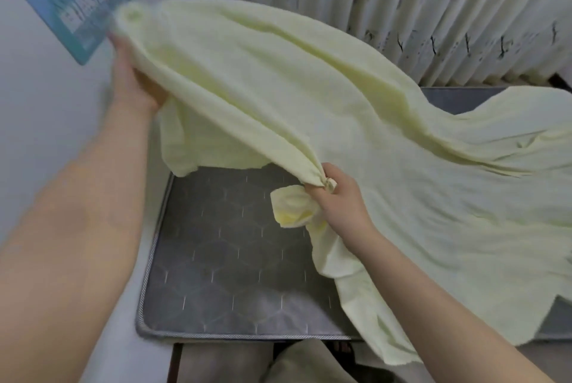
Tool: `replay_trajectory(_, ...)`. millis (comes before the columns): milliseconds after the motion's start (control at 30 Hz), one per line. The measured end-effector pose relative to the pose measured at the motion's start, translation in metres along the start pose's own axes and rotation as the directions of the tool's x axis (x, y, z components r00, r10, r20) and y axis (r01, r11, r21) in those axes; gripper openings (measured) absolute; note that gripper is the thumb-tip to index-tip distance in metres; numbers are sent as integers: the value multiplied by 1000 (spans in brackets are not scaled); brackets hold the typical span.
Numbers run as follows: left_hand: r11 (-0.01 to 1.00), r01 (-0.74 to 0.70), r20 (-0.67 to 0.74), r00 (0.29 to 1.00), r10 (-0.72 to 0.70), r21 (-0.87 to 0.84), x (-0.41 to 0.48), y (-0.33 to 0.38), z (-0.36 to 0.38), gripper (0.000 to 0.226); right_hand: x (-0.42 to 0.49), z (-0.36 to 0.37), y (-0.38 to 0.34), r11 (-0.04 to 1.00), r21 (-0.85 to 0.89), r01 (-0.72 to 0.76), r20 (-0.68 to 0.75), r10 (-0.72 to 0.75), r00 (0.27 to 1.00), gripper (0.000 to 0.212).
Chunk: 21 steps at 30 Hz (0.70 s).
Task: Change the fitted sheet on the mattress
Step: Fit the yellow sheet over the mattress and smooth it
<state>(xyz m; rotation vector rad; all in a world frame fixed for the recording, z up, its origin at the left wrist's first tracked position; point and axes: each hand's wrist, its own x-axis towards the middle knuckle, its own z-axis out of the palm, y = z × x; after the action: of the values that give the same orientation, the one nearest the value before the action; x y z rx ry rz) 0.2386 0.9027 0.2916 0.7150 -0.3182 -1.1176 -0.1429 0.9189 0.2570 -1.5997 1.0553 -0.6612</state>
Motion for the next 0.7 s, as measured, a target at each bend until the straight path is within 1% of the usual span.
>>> replay_trajectory(33, 1000, 24, -109, 994, -23, 6, -8, -9, -10, 85, 3, 4, 3, 996, 82, -35, -3, 35, 999, 9)
replay_trajectory(67, 994, 78, -214, 975, -59, 79, -24, -27, -21, 86, 7, 8, 7, 986, 149, -75, -1, 76, 997, 11)
replay_trajectory(100, 978, 141, -341, 937, -82, 152, -44, -54, -34, 85, 10, 11, 11, 974, 195, -119, 7, 120, 993, 11)
replay_trajectory(133, 956, 215, -424, 899, -114, 199, -69, -84, -43, 83, 14, 13, 15, 961, 224, -162, 23, 161, 987, 12)
replay_trajectory(167, 923, 297, -441, 882, -168, 244, -95, -117, -50, 79, 17, 16, 18, 950, 238, -202, 47, 196, 979, 14)
replay_trajectory(200, 880, 391, -432, 865, -253, 268, -117, -148, -54, 75, 19, 19, 21, 942, 239, -235, 76, 223, 972, 15)
replay_trajectory(233, 819, 490, -367, 851, -375, 298, -139, -177, -54, 72, 21, 22, 23, 936, 232, -265, 104, 247, 963, 15)
replay_trajectory(267, 751, 561, -287, 826, -484, 348, -160, -200, -51, 74, 23, 25, 24, 931, 223, -288, 128, 265, 956, 15)
replay_trajectory(300, 687, 588, -212, 804, -556, 426, -176, -221, -50, 84, 24, 28, 26, 929, 210, -306, 145, 280, 949, 14)
replay_trajectory(333, 627, 573, -153, 790, -594, 527, -190, -241, -49, 90, 25, 30, 28, 926, 198, -321, 160, 293, 943, 14)
replay_trajectory(367, 584, 527, -121, 797, -591, 617, -200, -257, -46, 89, 26, 32, 29, 921, 190, -339, 173, 309, 935, 15)
replay_trajectory(400, 532, 492, -159, 819, -551, 689, -207, -268, -41, 81, 26, 33, 30, 914, 190, -359, 185, 326, 927, 18)
replay_trajectory(433, 502, 474, -223, 849, -480, 723, -212, -273, -34, 68, 26, 33, 31, 904, 198, -379, 201, 341, 918, 21)
replay_trajectory(467, 511, 478, -273, 863, -425, 715, -215, -276, -29, 56, 26, 32, 35, 890, 221, -398, 221, 352, 909, 28)
replay_trajectory(533, 570, 510, -328, 857, -396, 645, -220, -277, -25, 35, 25, 27, 45, 852, 308, -424, 257, 354, 899, 45)
replay_trajectory(600, 548, 544, -383, 839, -388, 635, -226, -270, -24, 17, 20, 18, 59, 826, 371, -424, 254, 349, 902, 63)
replay_trajectory(633, 561, 554, -410, 833, -372, 615, -229, -267, -24, 14, 15, 12, 67, 826, 363, -432, 248, 361, 899, 71)
replay_trajectory(700, 657, 559, -474, 816, -330, 506, -234, -262, -21, 21, 0, -1, 89, 857, 240, -456, 279, 389, 878, 83)
